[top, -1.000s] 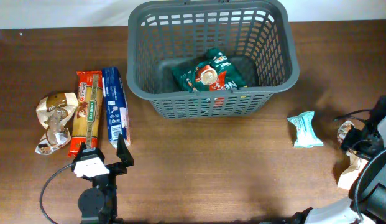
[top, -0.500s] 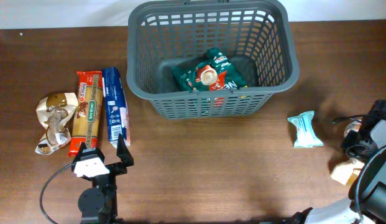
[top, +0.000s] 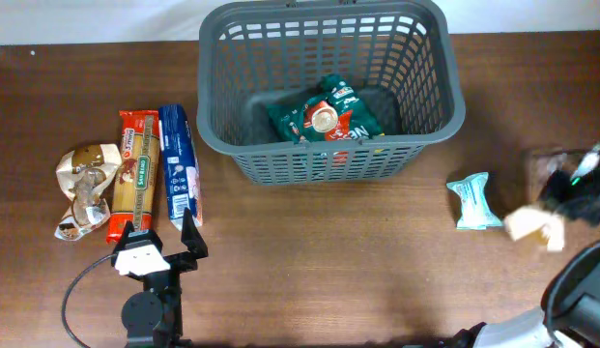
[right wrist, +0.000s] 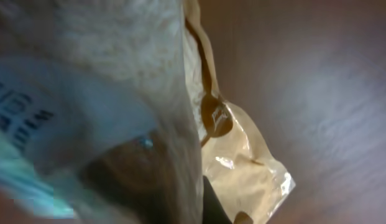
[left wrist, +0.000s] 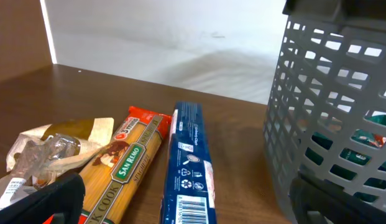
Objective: Pack container
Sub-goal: 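Carry the gold bag over the basket and release it inside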
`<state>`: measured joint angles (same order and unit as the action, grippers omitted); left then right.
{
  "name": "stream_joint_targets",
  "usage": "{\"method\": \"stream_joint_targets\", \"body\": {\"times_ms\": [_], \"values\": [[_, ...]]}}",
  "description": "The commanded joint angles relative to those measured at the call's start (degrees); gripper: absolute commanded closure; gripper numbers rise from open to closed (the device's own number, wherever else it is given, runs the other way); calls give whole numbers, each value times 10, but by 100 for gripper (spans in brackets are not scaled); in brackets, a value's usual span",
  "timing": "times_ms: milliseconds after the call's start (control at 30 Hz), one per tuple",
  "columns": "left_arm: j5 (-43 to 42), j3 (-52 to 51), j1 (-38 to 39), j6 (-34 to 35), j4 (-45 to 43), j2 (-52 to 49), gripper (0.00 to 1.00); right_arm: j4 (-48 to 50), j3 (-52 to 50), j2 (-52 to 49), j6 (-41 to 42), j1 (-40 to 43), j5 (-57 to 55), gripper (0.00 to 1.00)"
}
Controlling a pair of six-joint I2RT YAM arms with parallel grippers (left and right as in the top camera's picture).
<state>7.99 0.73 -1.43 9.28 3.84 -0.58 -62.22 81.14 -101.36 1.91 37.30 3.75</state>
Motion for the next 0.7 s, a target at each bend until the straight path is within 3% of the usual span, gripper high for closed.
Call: {"method": "stream_joint_targets", "body": {"times_ms": [0, 100, 233, 333, 467, 567, 667], "values": [[4, -2, 3, -1, 1, 3, 1, -36, 162, 74, -2, -15, 49, 96], [4, -2, 3, -1, 1, 3, 1, -70, 315, 122, -27, -62, 57, 96], [4, -2, 3, -1, 1, 3, 1, -81, 456, 161, -75, -221, 79, 96], [4, -2, 3, -1, 1, 3, 1, -63, 470, 161, -97, -329, 79, 96], [4, -2, 3, -1, 1, 3, 1, -48, 469, 101, -233, -497, 79, 96], [4, -2, 3, -1, 1, 3, 1, -34, 469, 30, -336, -560, 65, 96], [4, -2, 3, -1, 1, 3, 1, -17, 469, -52, -345, -576, 48, 96]]}}
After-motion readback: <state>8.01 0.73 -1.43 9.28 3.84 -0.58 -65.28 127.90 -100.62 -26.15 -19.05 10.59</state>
